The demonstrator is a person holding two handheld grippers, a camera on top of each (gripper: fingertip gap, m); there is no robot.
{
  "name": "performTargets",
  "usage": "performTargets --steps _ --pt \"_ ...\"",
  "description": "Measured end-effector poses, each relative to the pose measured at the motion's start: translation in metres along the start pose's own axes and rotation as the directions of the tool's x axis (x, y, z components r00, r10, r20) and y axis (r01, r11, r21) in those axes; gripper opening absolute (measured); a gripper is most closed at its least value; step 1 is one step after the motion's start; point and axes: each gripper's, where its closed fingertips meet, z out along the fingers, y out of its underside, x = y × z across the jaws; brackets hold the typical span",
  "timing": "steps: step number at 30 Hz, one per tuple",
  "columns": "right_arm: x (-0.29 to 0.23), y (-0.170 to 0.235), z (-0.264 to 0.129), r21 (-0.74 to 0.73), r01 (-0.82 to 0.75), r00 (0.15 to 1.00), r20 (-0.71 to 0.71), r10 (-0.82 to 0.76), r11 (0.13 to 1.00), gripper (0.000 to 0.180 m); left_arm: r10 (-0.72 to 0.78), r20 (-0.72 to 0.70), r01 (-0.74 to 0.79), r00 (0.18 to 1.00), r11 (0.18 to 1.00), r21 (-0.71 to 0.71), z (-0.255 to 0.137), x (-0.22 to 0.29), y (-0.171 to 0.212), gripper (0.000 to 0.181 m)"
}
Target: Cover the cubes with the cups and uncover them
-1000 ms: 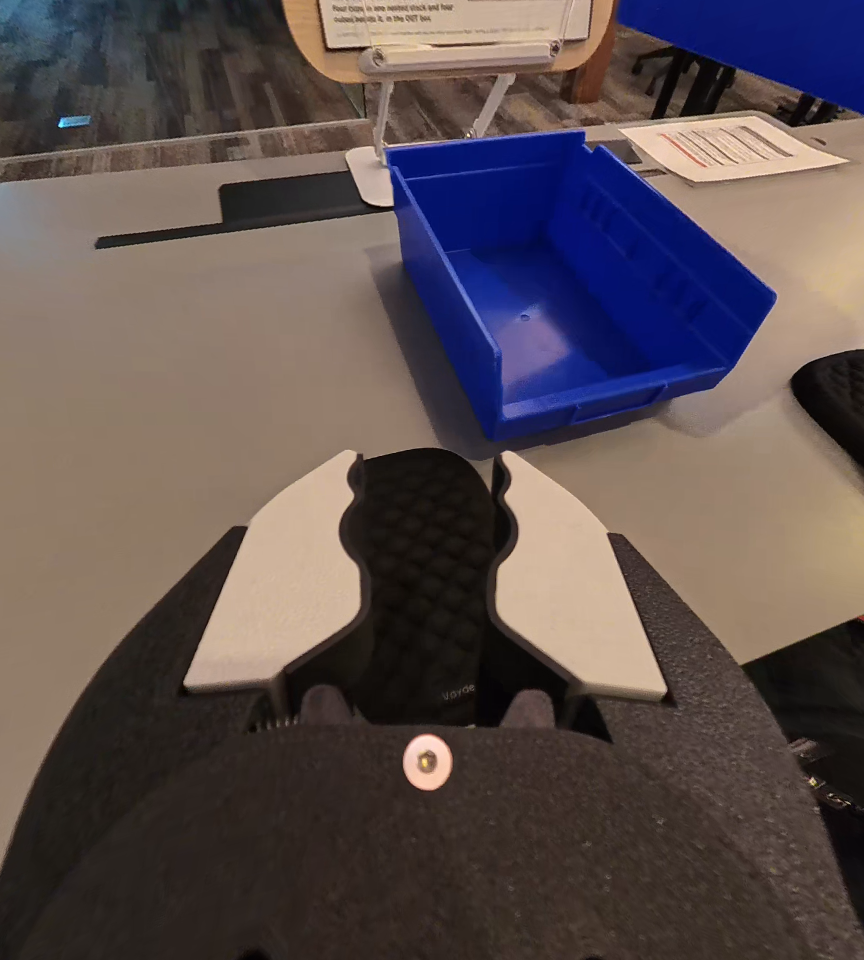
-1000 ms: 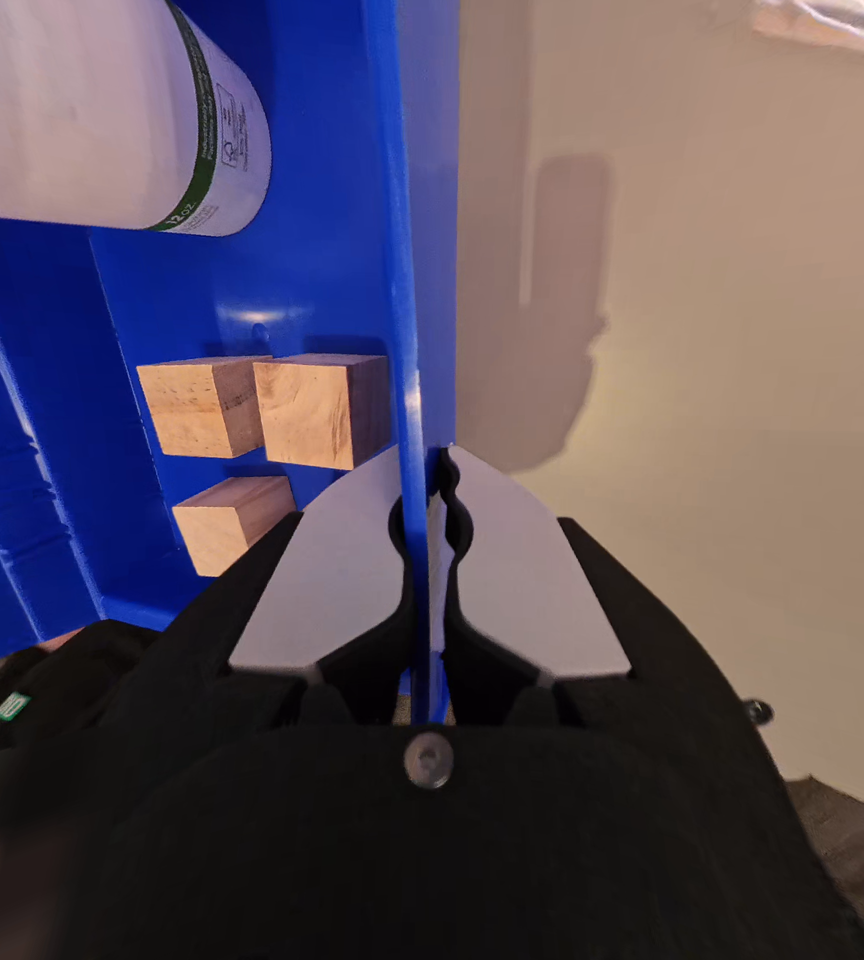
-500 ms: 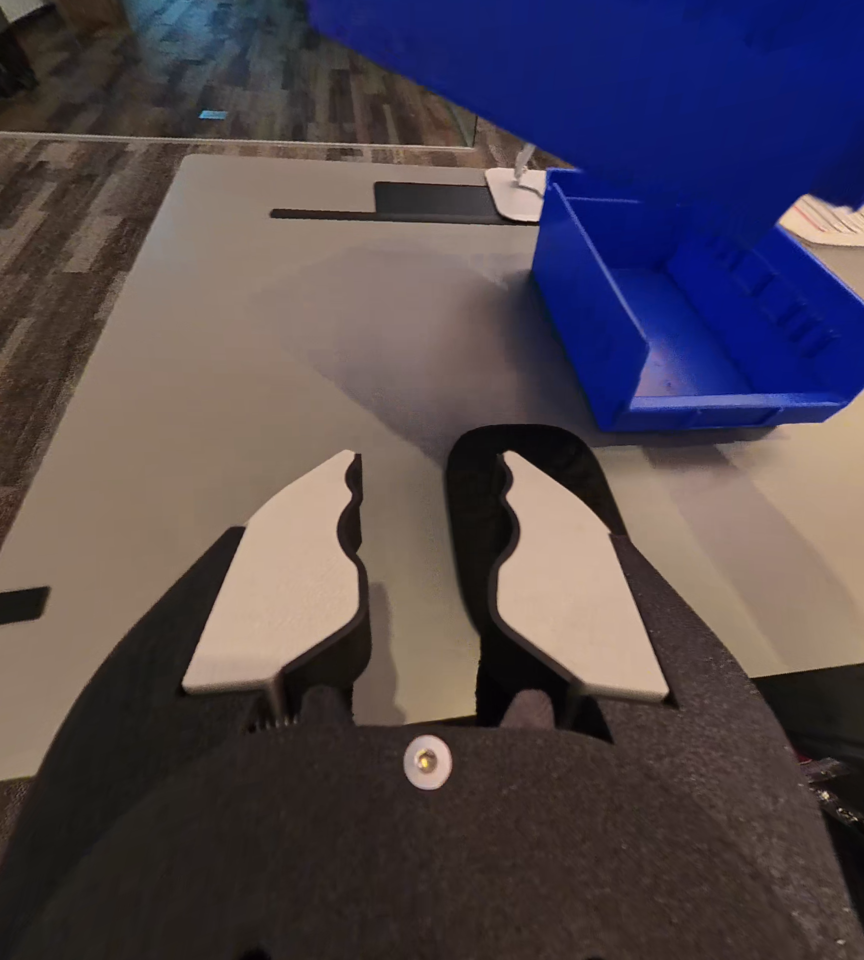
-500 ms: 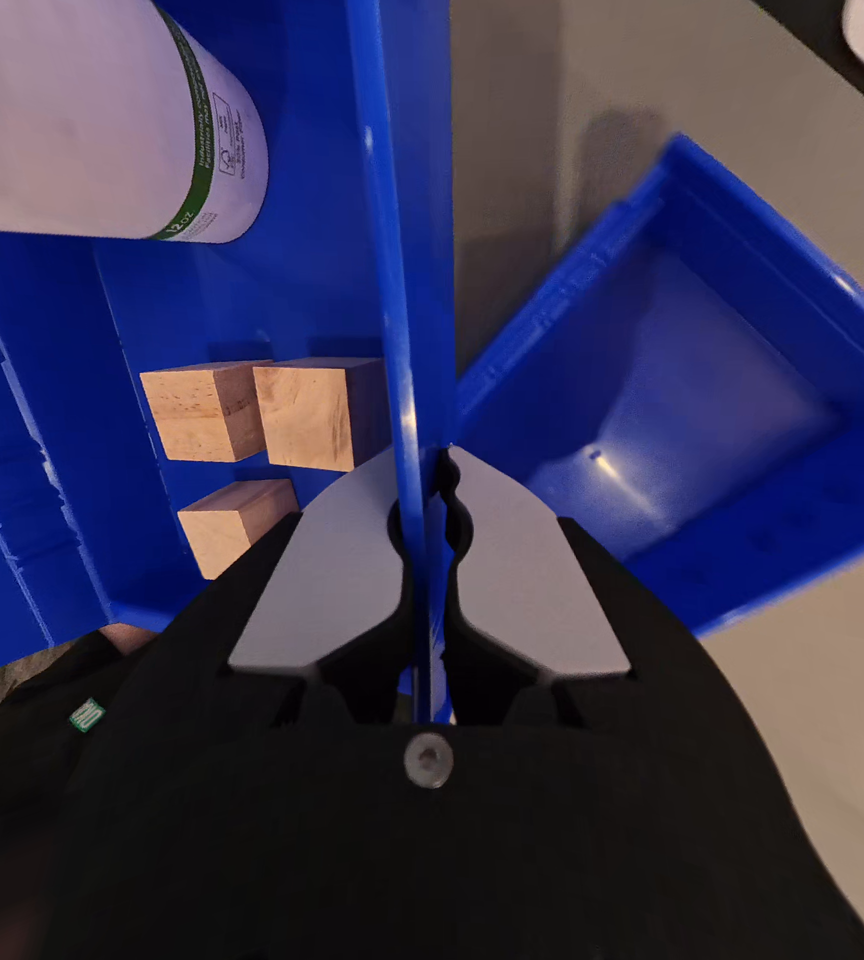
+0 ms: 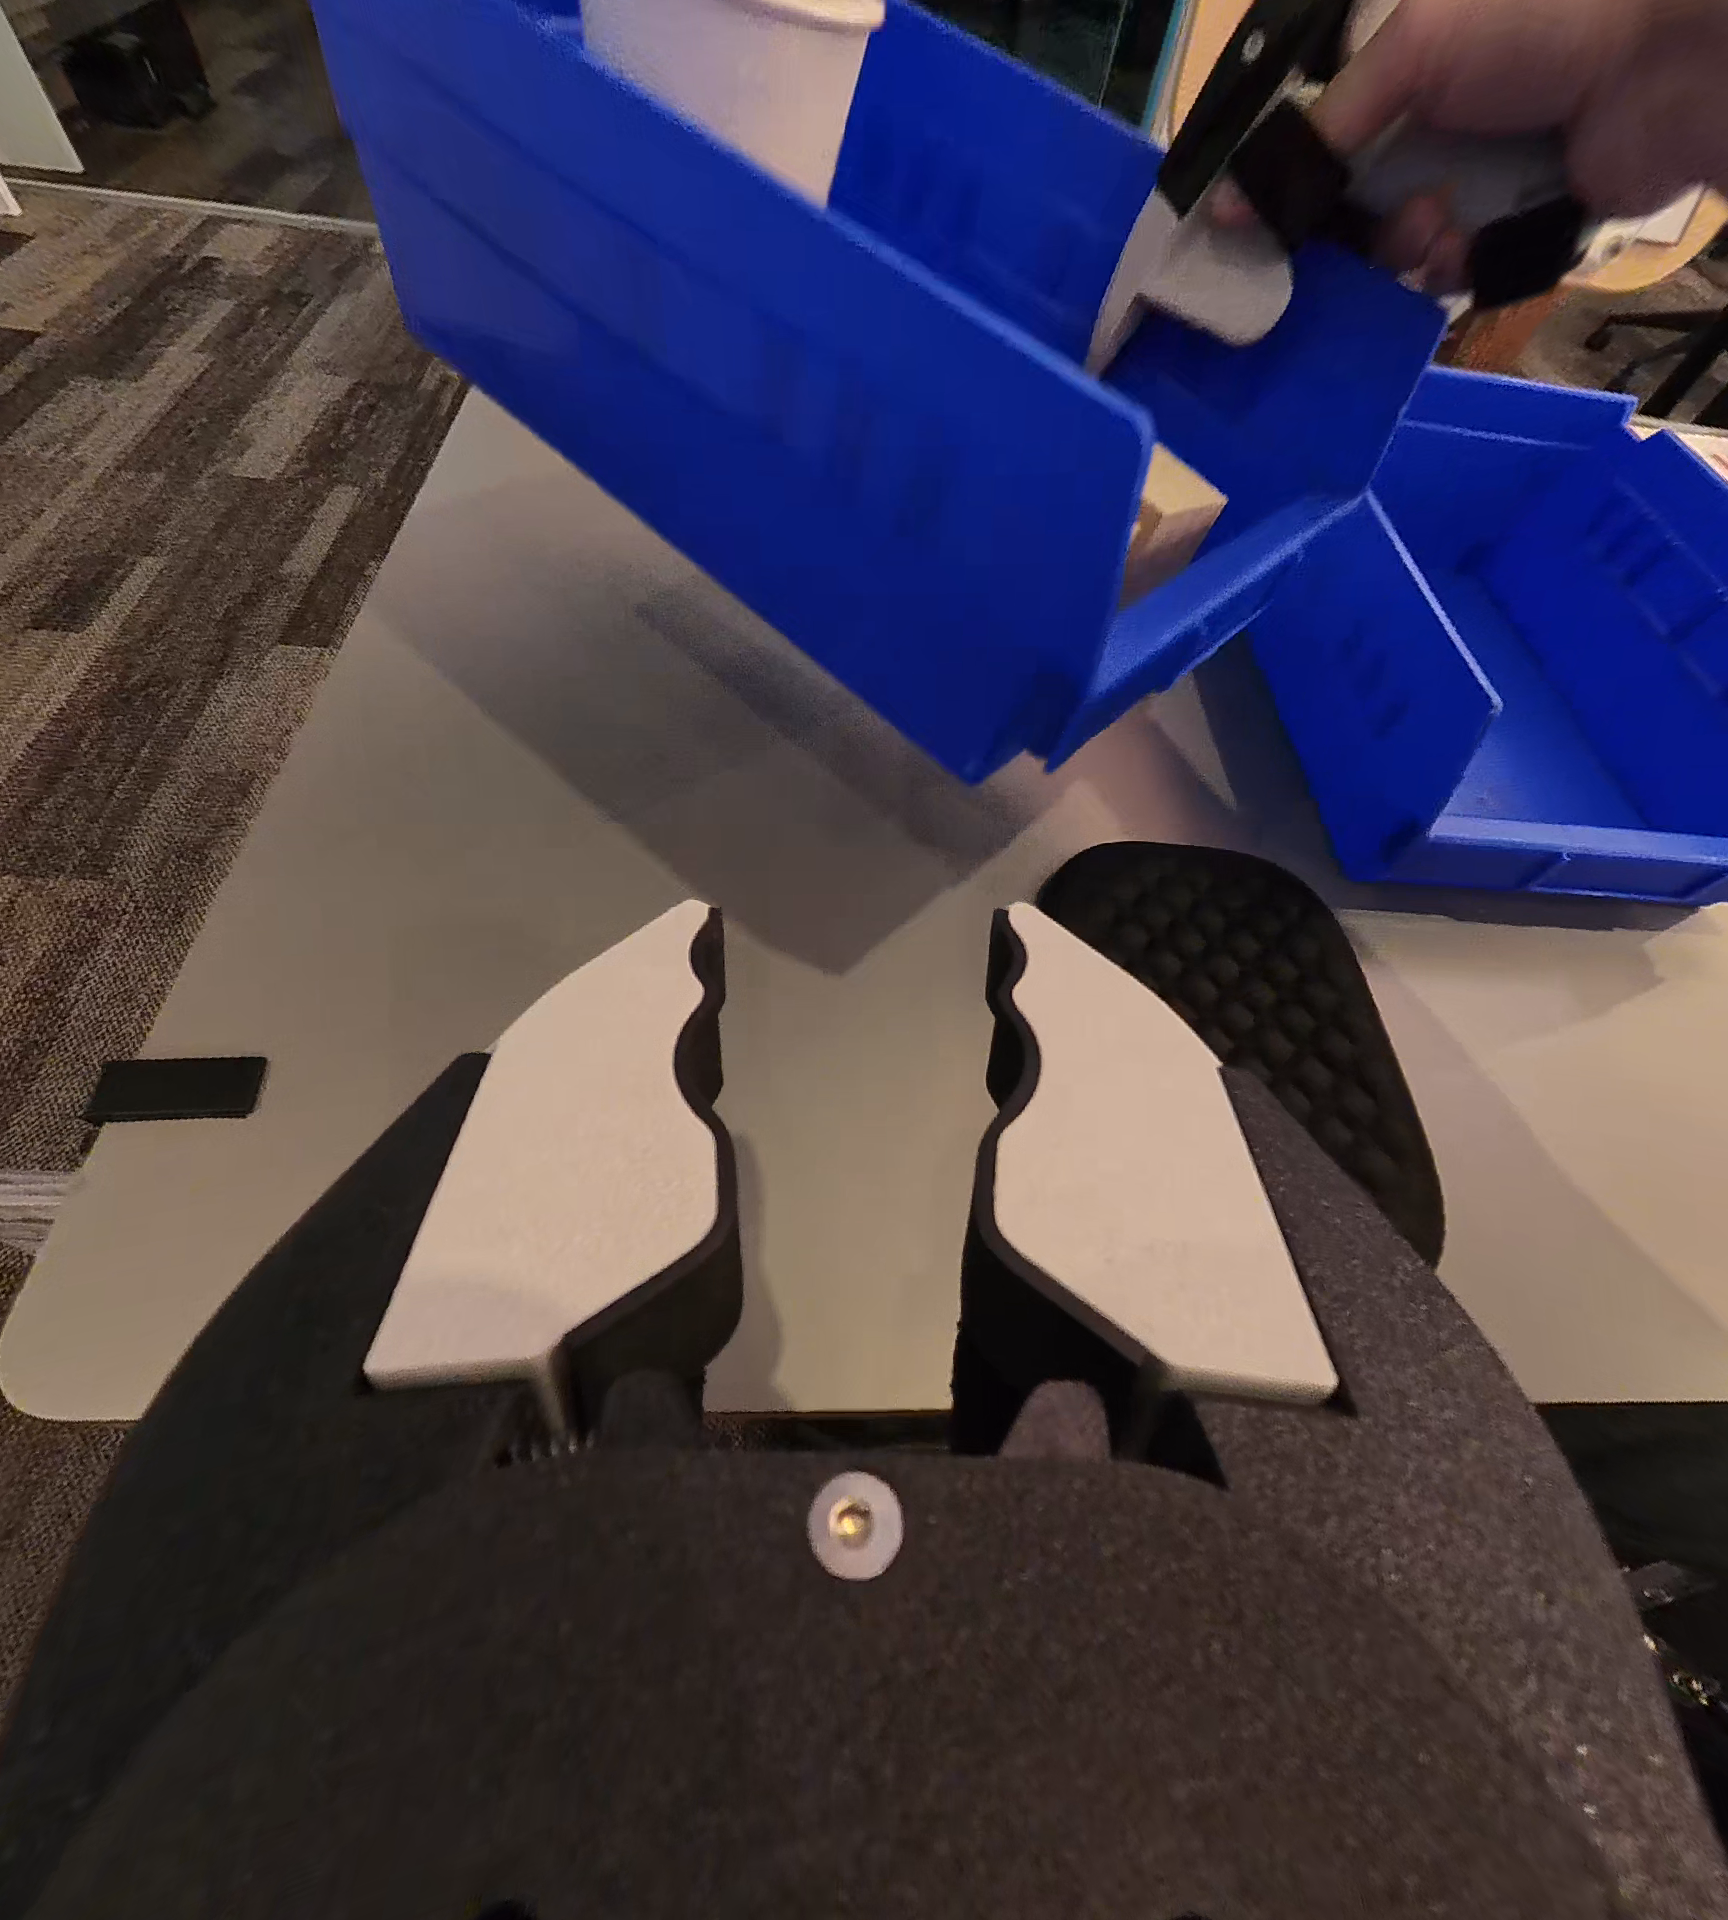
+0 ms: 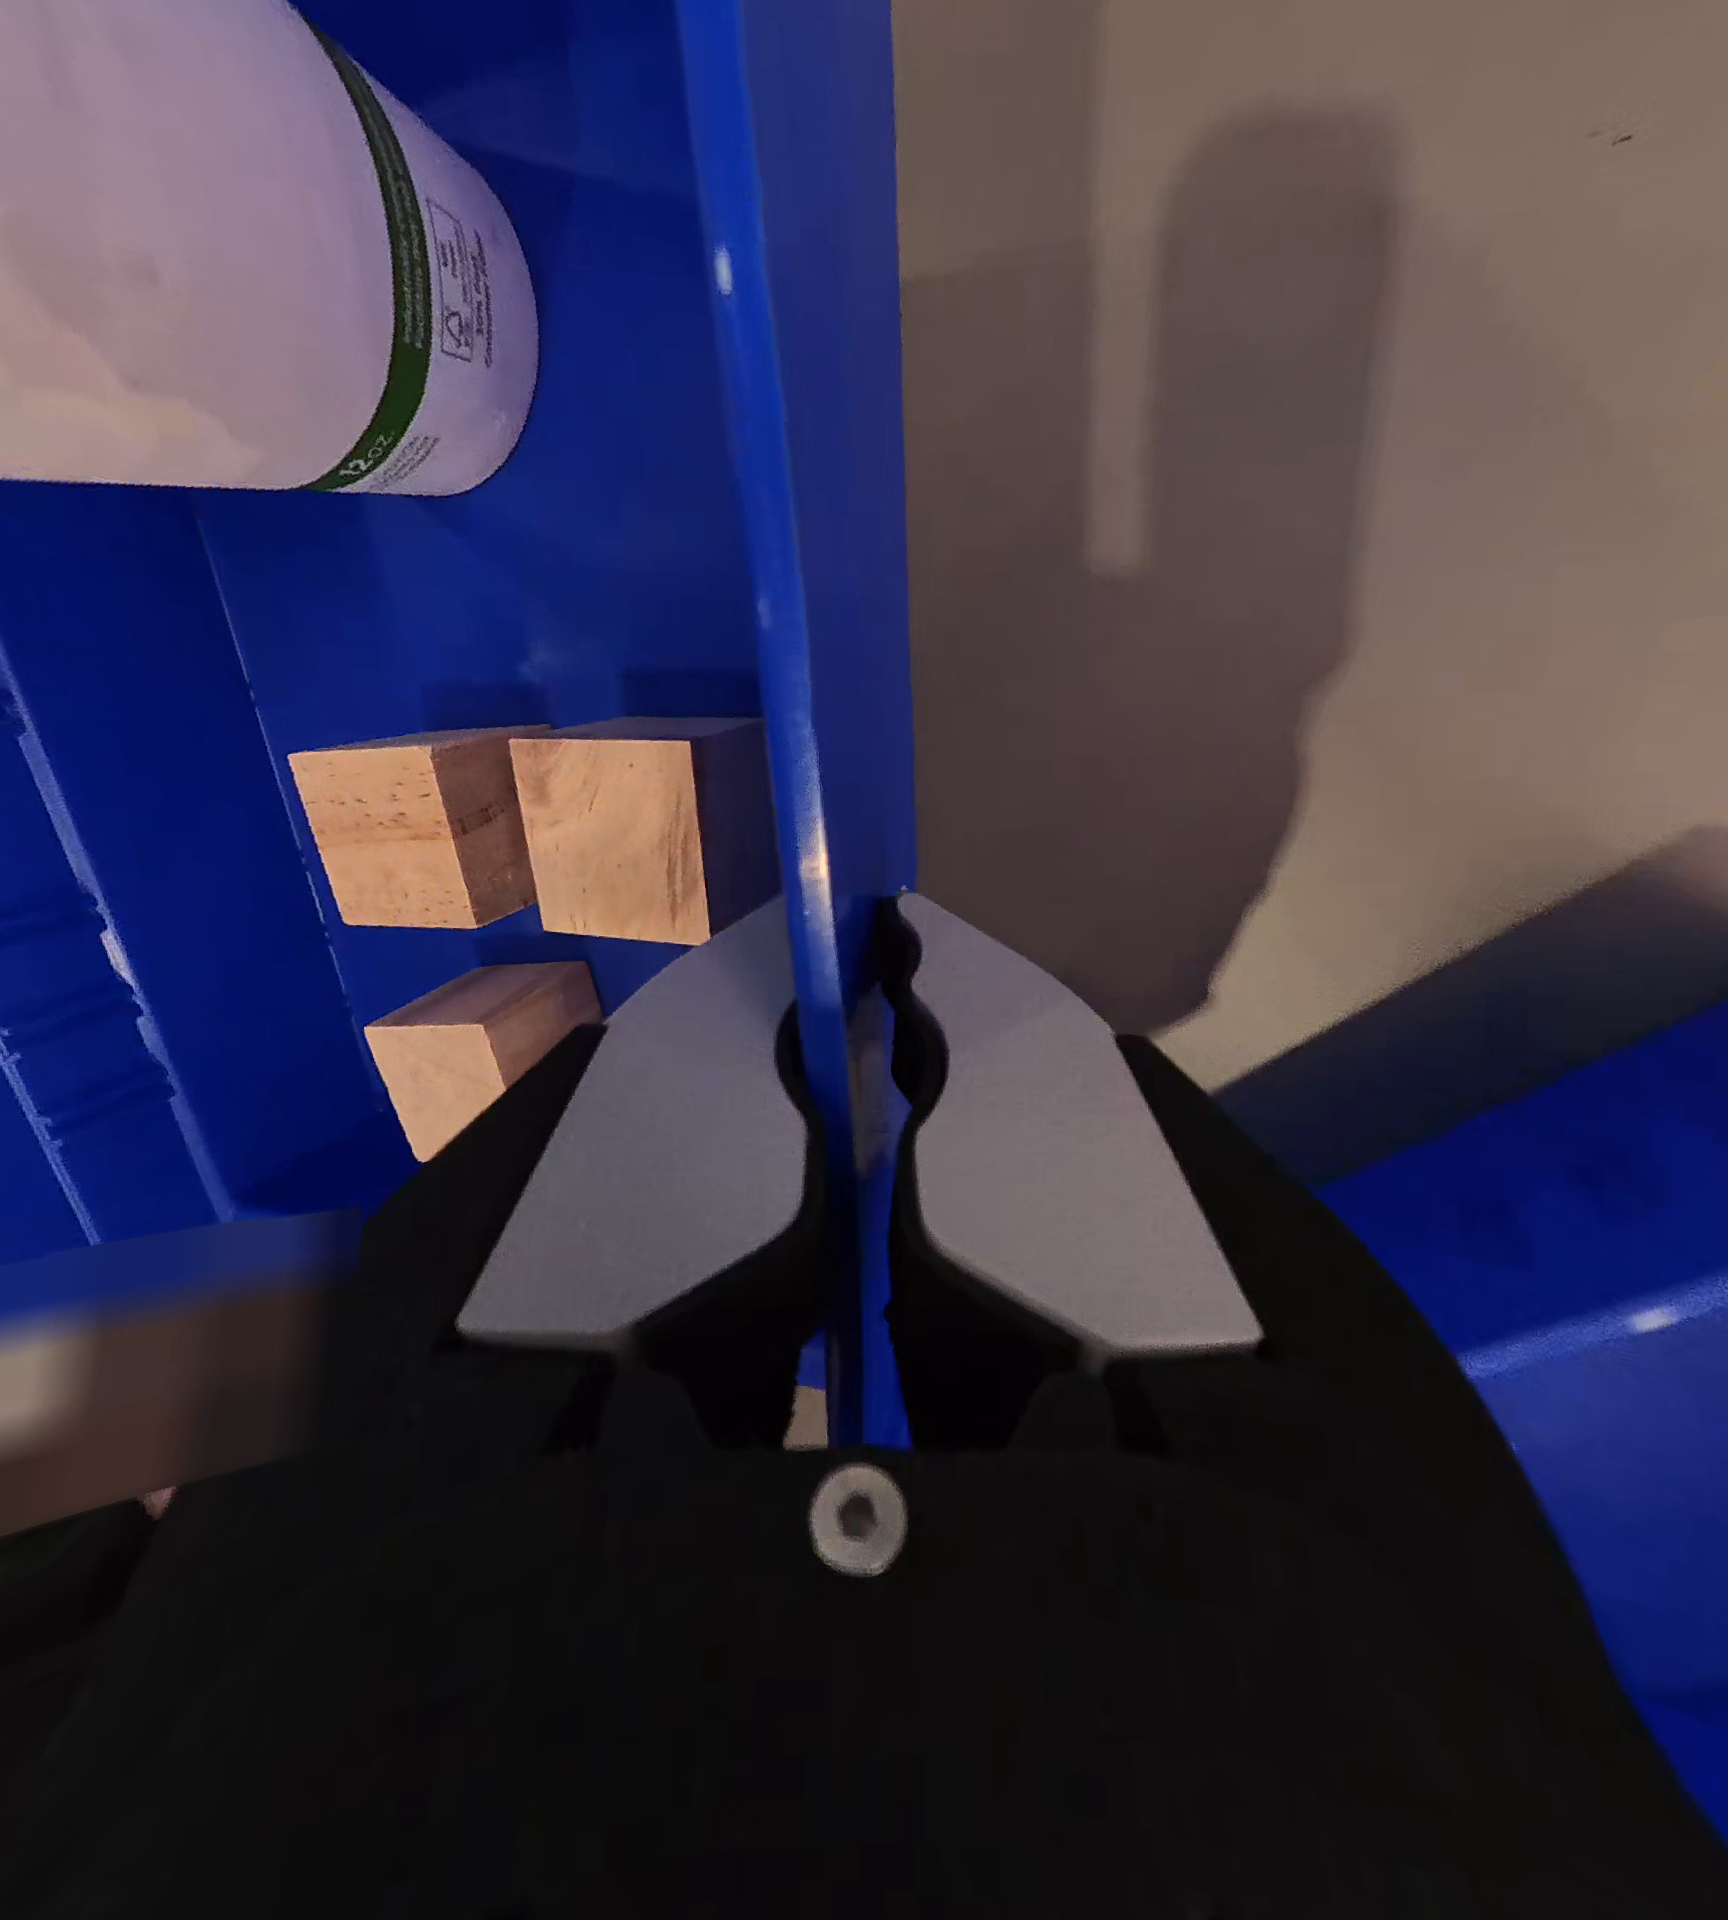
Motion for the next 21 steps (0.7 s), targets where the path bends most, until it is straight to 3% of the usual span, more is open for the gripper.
performTargets --steps 10,14,21 --pt "0.021 0.009 0.061 -0.033 -0.043 0.998 -0.053 0.041 0.999 0.006 -0.028 0.056 0.029 0.998 0.999 -0.026 0.044 -0.002 0.006 0.063" --pt "0.023 0.011 0.074 -0.044 -0.050 0.997 -0.066 0.047 0.998 0.006 0.017 0.141 -0.009 0.990 0.998 -0.057 0.070 -0.008 0.012 0.070" --pt "0.019 0.011 0.079 -0.047 -0.022 0.997 -0.074 0.019 0.999 0.011 -0.020 0.209 0.036 0.978 0.996 -0.077 0.116 -0.022 0.018 0.064"
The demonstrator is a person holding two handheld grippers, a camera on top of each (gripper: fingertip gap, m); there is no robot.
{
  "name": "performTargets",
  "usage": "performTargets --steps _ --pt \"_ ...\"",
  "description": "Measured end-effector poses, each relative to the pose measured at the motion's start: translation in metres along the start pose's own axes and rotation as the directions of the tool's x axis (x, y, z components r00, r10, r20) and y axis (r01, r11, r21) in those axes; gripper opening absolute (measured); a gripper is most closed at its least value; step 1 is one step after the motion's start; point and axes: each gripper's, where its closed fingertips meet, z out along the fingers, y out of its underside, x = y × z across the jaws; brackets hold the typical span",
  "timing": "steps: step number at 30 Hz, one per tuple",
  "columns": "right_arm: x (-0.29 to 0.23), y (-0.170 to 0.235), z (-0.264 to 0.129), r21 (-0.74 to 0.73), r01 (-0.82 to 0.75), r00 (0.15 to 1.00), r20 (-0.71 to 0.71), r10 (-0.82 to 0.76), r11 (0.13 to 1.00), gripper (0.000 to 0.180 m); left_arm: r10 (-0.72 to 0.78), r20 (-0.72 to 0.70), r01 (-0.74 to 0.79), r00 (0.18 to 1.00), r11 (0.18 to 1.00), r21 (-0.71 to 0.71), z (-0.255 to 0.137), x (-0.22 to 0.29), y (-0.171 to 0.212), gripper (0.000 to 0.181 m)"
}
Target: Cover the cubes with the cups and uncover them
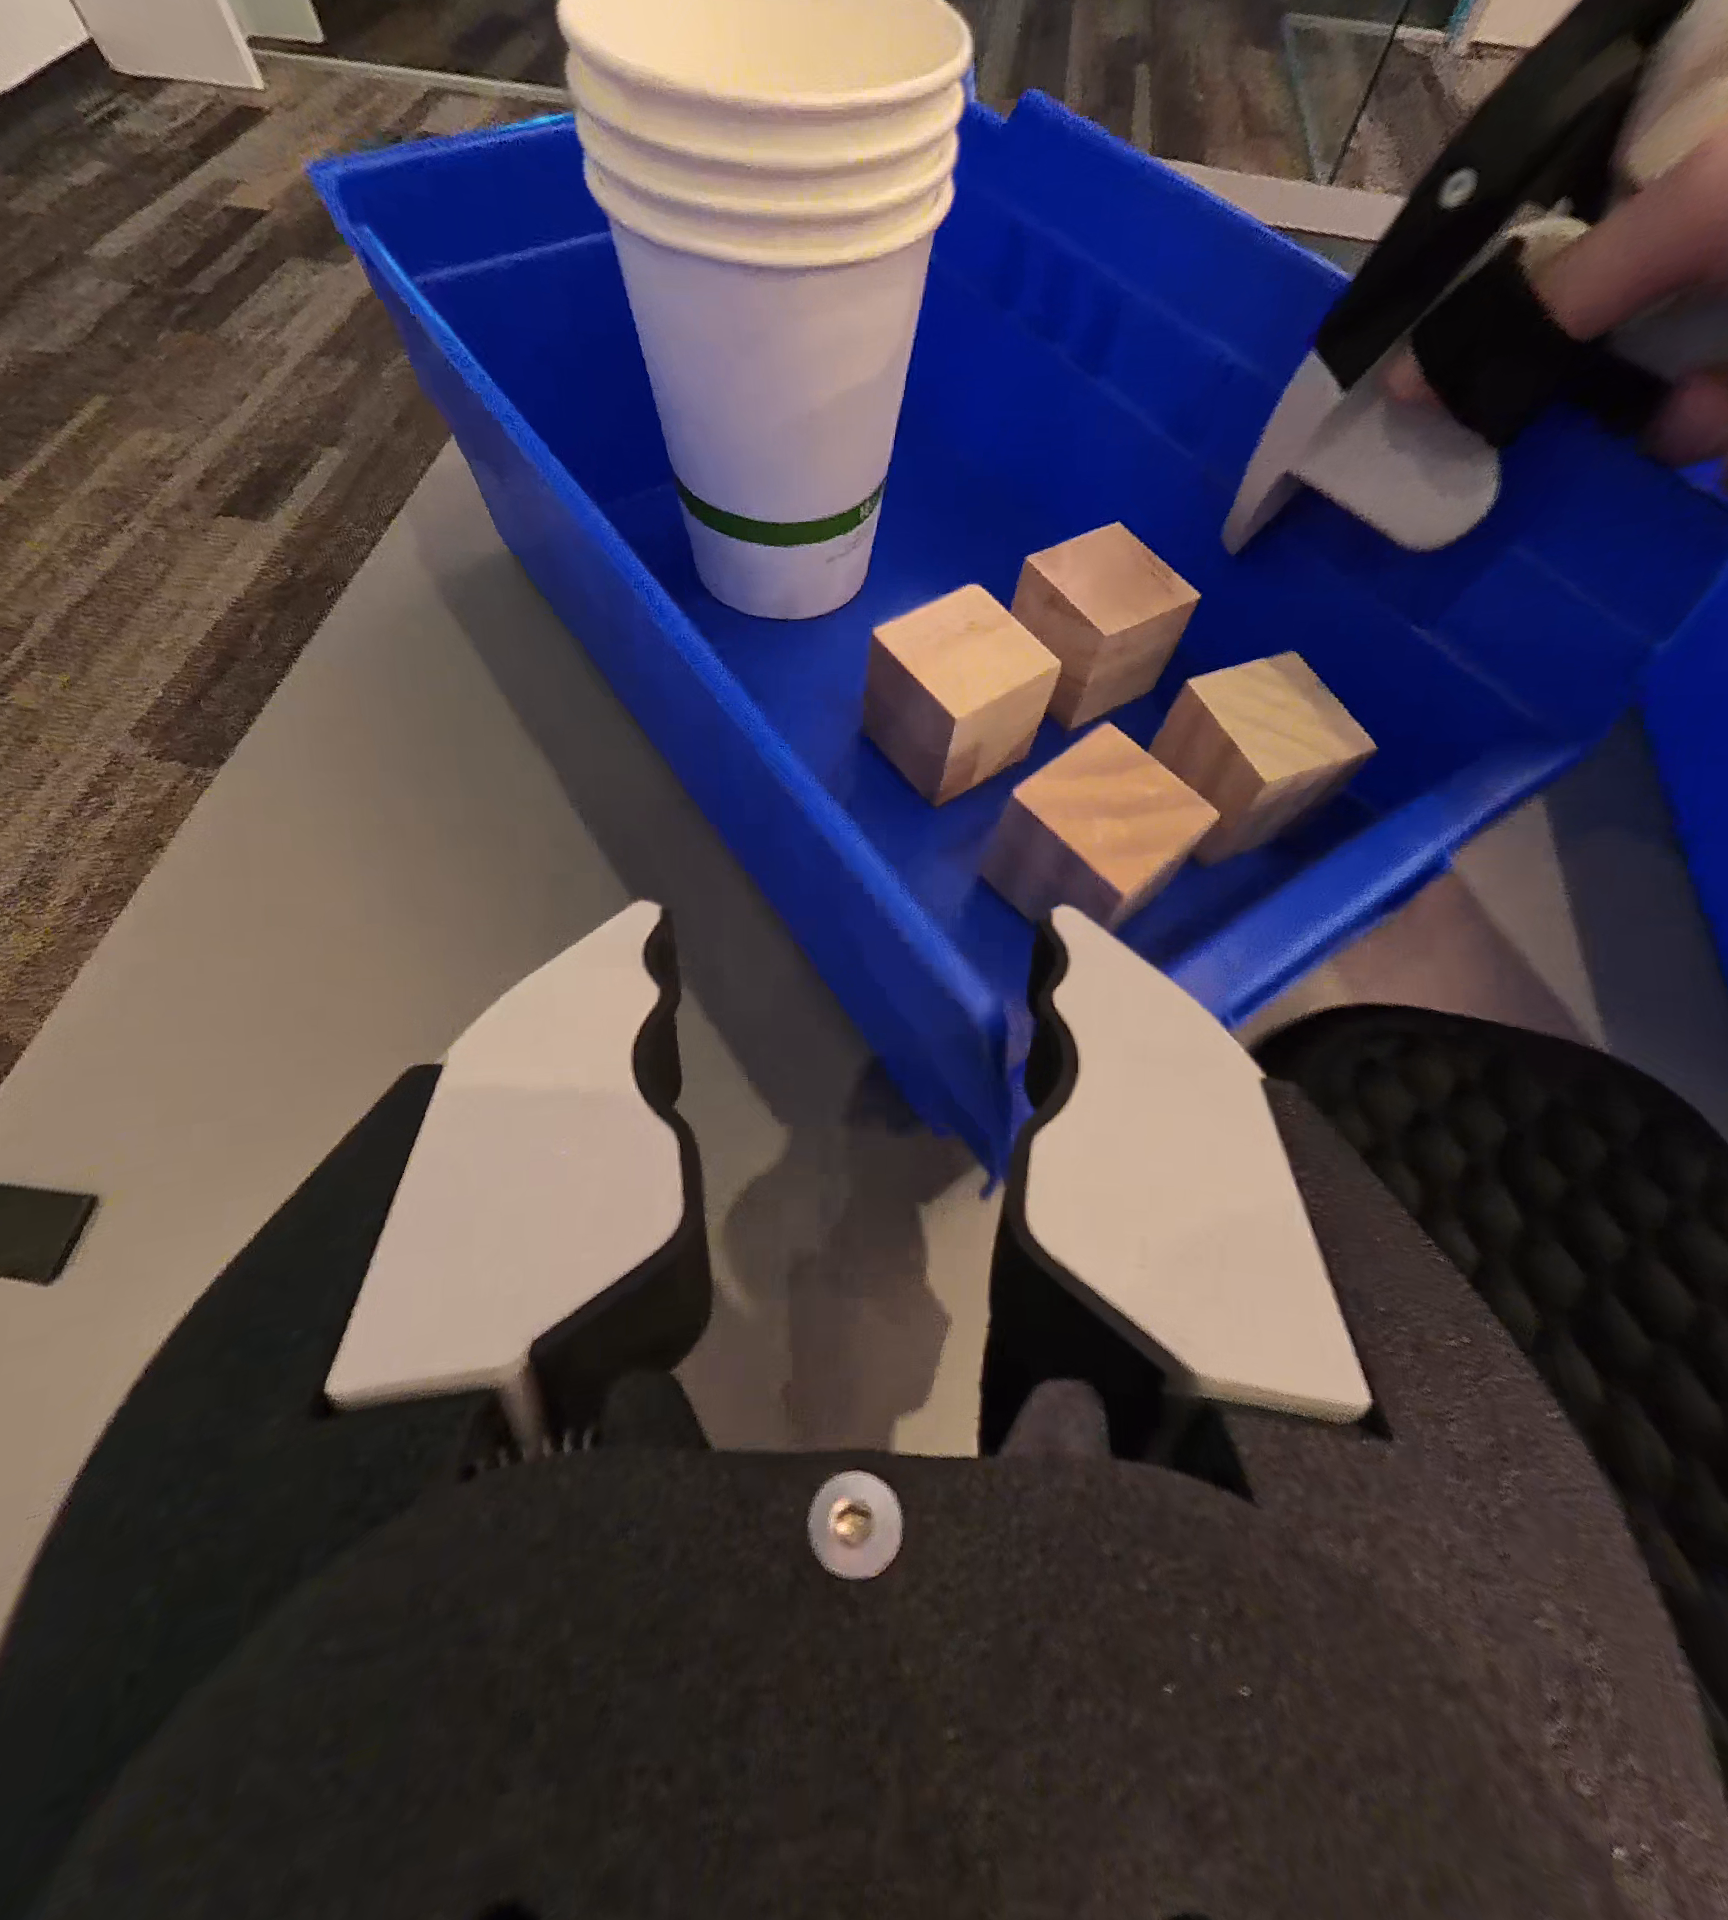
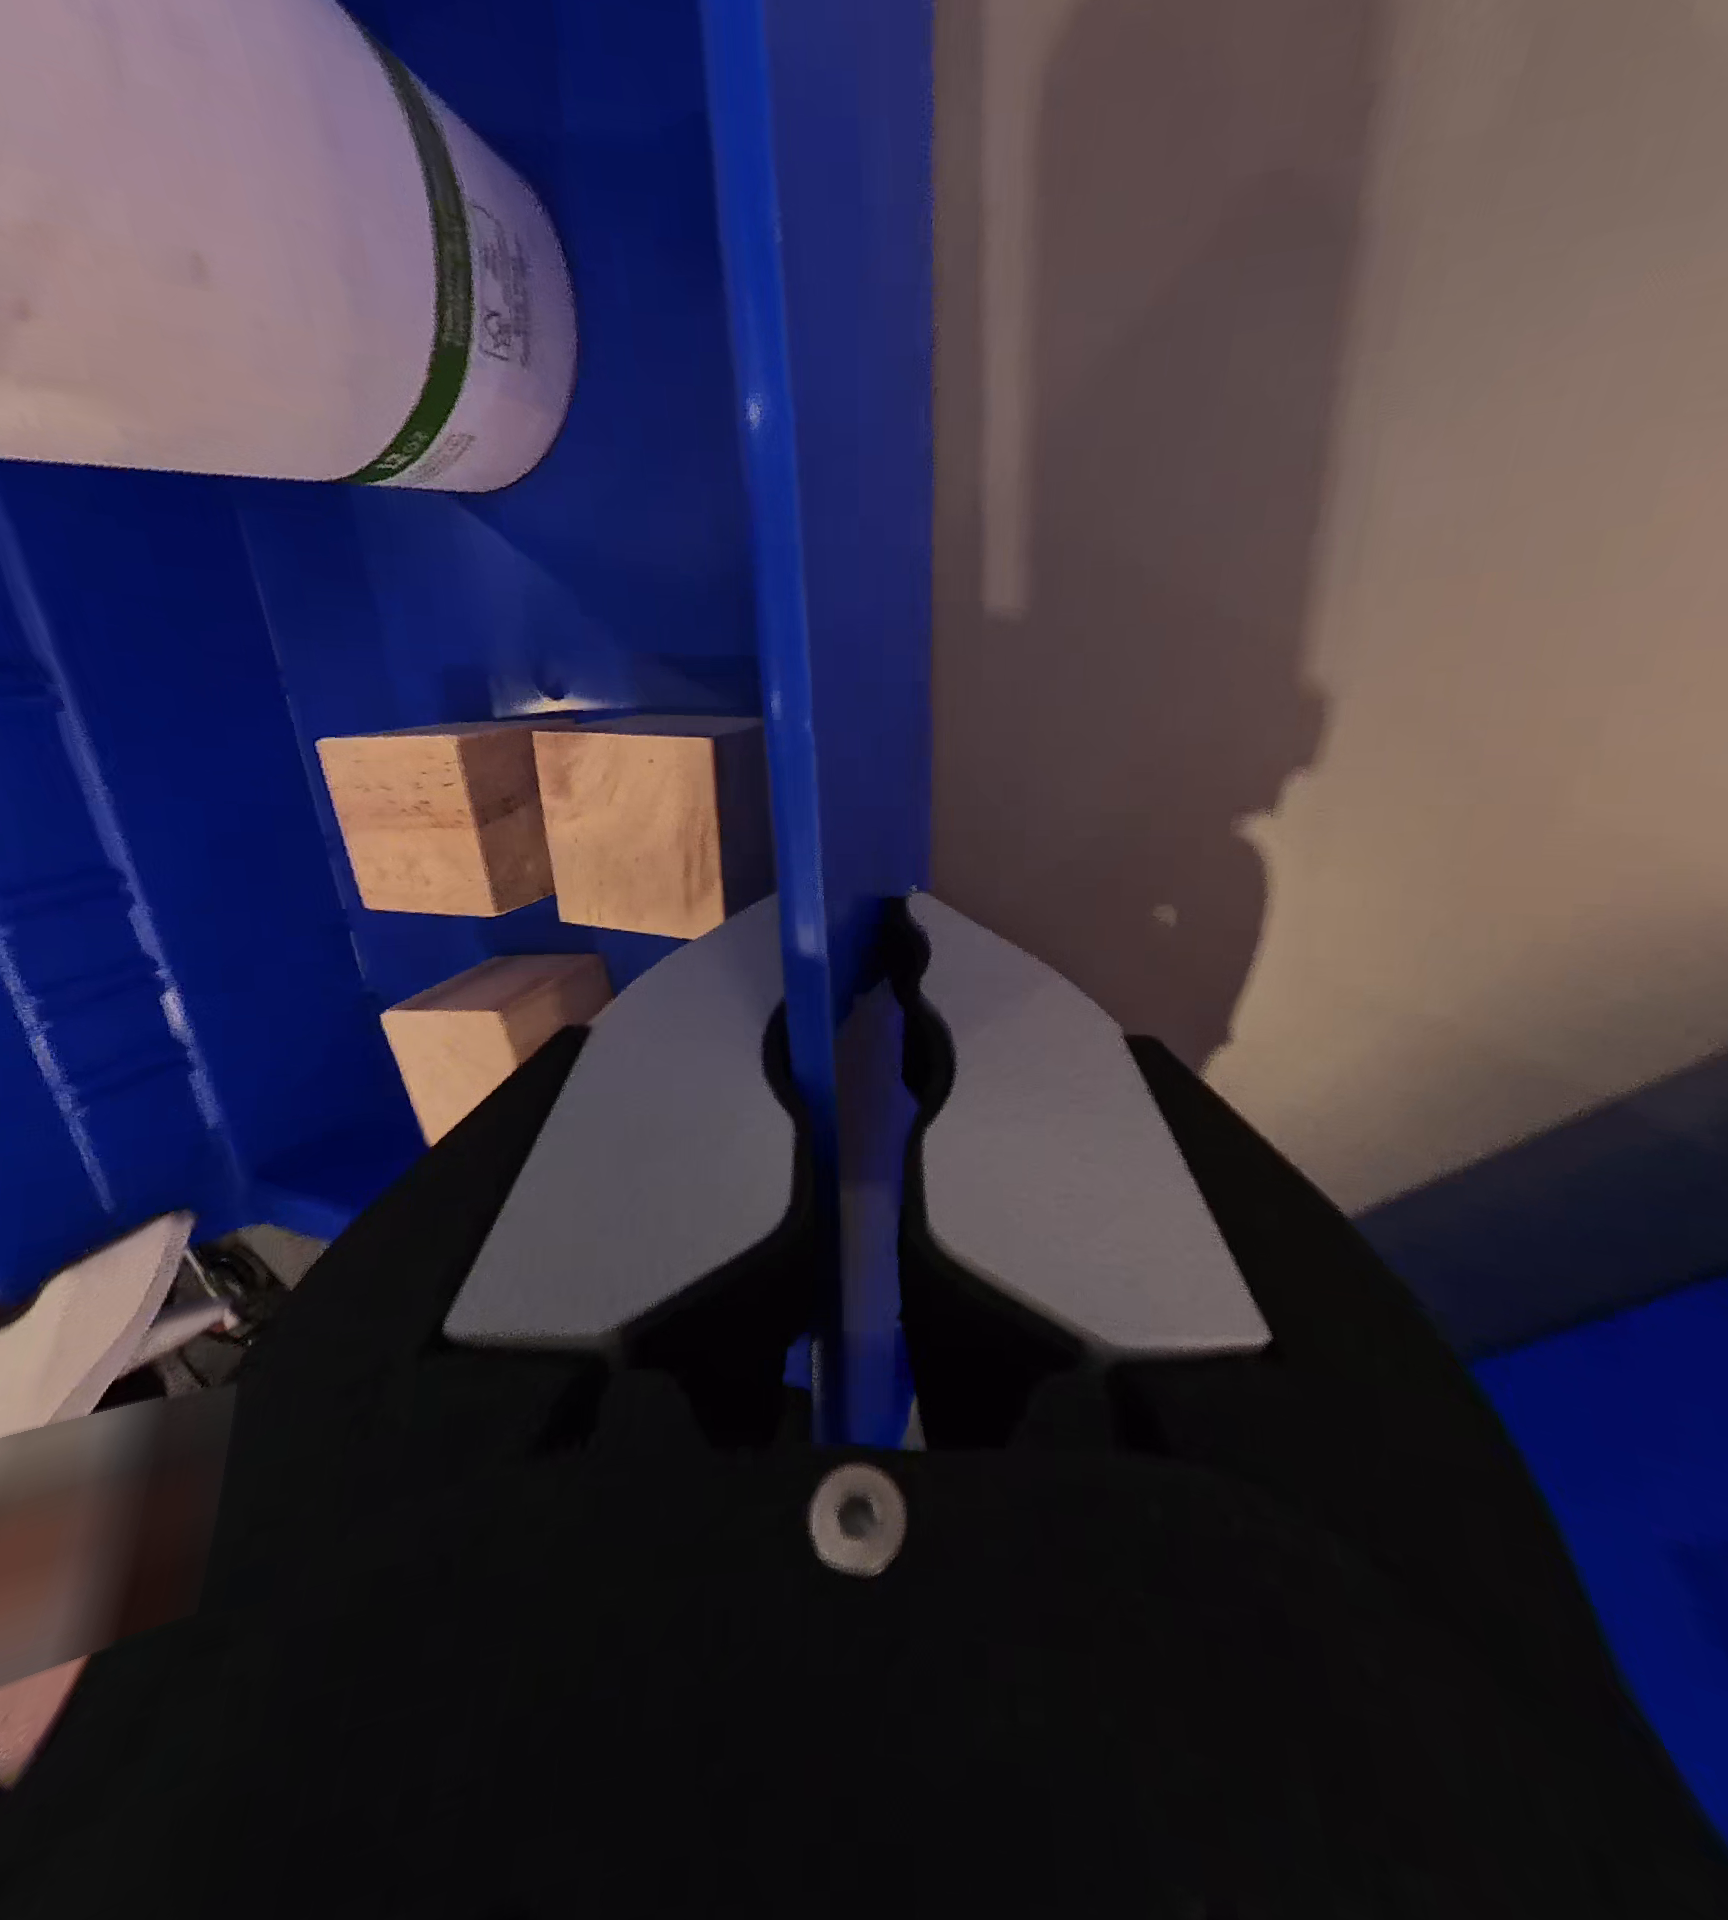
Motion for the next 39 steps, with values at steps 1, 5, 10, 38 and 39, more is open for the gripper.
performTargets --steps 1,5,10,38,39 --pt "-0.003 0.001 0.000 -0.004 0.013 1.000 0.005 -0.013 1.000 0.013 0.002 0.006 -0.001 1.000 1.000 -0.009 0.005 0.000 0.001 0.064" --pt "-0.006 -0.002 -0.008 0.065 0.066 0.996 0.053 -0.070 0.996 0.015 0.038 0.040 -0.036 0.998 0.998 -0.046 0.021 -0.003 0.007 0.058" --pt "-0.008 0.004 -0.031 0.136 0.143 0.985 0.076 -0.155 0.980 0.025 -0.007 -0.014 0.006 1.000 0.999 -0.047 0.027 -0.004 0.006 0.055" --pt "0.093 0.207 -0.210 0.335 0.483 0.843 -0.429 -0.325 0.809 0.029 0.148 -0.038 -0.151 0.988 0.983 -0.108 0.063 -0.145 -0.030 0.009" --pt "0.102 0.214 -0.212 0.349 0.463 0.850 -0.437 -0.295 0.815 0.029 0.159 -0.043 -0.163 0.986 0.981 -0.108 0.064 -0.146 -0.031 0.009"
